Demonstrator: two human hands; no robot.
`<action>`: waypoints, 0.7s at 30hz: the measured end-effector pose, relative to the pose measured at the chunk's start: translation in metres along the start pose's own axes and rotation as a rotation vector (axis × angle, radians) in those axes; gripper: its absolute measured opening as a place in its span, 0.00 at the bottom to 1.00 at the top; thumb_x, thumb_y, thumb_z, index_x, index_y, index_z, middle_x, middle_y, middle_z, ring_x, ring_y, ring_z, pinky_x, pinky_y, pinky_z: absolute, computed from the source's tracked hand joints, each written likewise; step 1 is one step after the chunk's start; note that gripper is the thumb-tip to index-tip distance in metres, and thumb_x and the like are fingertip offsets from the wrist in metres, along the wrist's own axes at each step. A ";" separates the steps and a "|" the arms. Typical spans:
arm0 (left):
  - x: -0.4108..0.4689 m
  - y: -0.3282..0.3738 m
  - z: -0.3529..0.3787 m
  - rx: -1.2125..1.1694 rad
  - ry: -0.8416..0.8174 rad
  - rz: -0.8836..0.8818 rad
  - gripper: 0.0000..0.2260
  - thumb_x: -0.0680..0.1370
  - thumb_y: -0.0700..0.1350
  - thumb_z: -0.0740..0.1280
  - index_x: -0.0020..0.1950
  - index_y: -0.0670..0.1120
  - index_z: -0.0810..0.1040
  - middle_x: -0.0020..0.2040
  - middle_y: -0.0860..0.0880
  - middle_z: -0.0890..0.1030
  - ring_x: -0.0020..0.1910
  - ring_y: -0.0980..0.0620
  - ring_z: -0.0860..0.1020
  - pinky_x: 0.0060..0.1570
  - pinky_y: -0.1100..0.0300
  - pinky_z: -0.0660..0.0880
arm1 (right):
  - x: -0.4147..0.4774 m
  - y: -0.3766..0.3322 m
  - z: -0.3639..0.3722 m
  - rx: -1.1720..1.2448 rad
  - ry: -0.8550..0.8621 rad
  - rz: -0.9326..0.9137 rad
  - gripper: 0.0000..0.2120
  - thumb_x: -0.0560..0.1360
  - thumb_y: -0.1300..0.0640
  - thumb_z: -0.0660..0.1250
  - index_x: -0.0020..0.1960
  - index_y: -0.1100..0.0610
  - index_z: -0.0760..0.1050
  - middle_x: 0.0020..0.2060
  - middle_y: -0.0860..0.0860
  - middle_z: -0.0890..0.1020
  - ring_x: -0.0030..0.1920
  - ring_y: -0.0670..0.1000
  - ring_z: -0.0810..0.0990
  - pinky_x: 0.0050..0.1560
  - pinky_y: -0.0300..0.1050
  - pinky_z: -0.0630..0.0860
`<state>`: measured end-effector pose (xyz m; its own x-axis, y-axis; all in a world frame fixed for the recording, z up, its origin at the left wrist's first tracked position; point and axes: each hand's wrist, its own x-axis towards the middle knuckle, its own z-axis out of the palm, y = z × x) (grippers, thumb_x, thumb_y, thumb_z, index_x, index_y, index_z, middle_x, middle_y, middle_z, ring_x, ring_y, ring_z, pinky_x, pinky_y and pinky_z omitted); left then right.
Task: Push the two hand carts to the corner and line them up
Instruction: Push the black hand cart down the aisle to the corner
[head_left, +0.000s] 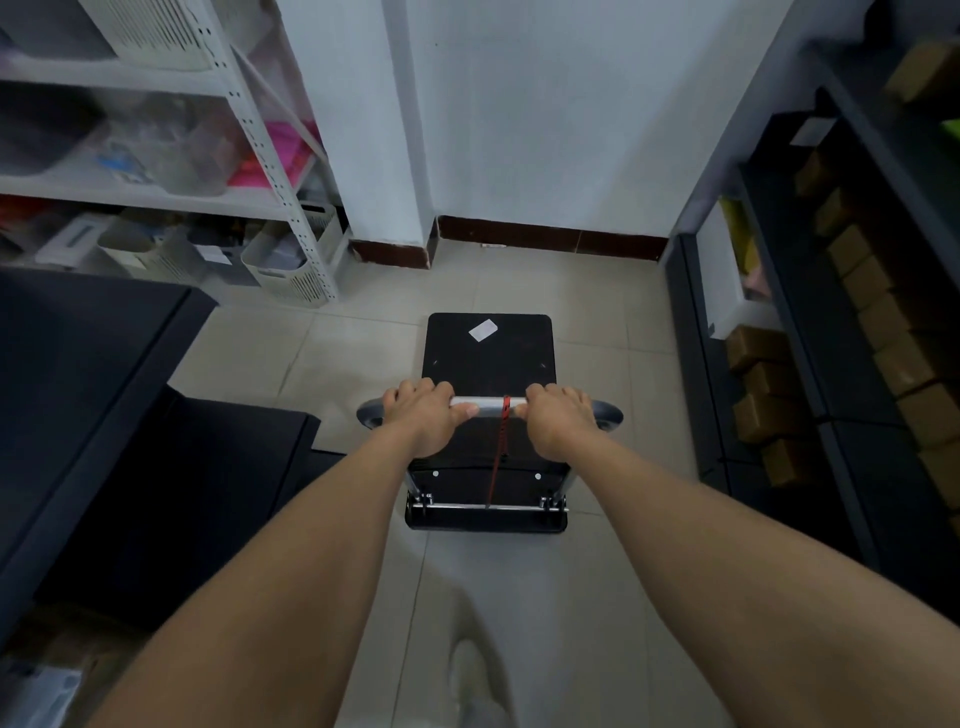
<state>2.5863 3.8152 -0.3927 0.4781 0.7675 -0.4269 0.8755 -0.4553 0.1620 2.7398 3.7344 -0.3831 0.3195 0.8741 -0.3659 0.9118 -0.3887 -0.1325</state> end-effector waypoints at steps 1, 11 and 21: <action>0.010 -0.003 -0.005 0.003 0.000 0.007 0.20 0.81 0.61 0.48 0.58 0.49 0.70 0.58 0.46 0.72 0.58 0.46 0.68 0.61 0.49 0.62 | 0.009 -0.003 -0.004 0.004 0.001 0.005 0.14 0.77 0.61 0.61 0.63 0.56 0.68 0.59 0.55 0.74 0.61 0.57 0.70 0.64 0.51 0.63; 0.088 -0.025 -0.050 0.024 -0.025 0.030 0.20 0.81 0.61 0.49 0.59 0.49 0.70 0.59 0.46 0.72 0.60 0.45 0.68 0.63 0.49 0.62 | 0.087 -0.018 -0.036 0.025 0.006 0.017 0.17 0.75 0.64 0.61 0.64 0.57 0.67 0.60 0.56 0.74 0.62 0.58 0.69 0.67 0.52 0.62; 0.171 -0.020 -0.094 0.047 -0.026 0.015 0.18 0.81 0.60 0.49 0.55 0.48 0.69 0.56 0.46 0.72 0.57 0.45 0.69 0.62 0.49 0.62 | 0.172 -0.008 -0.074 0.059 -0.001 0.001 0.17 0.76 0.62 0.62 0.64 0.56 0.67 0.60 0.55 0.74 0.62 0.57 0.69 0.68 0.52 0.63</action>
<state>2.6572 3.9974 -0.3854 0.4886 0.7490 -0.4475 0.8638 -0.4875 0.1271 2.8063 3.9094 -0.3762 0.3201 0.8733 -0.3673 0.8947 -0.4062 -0.1861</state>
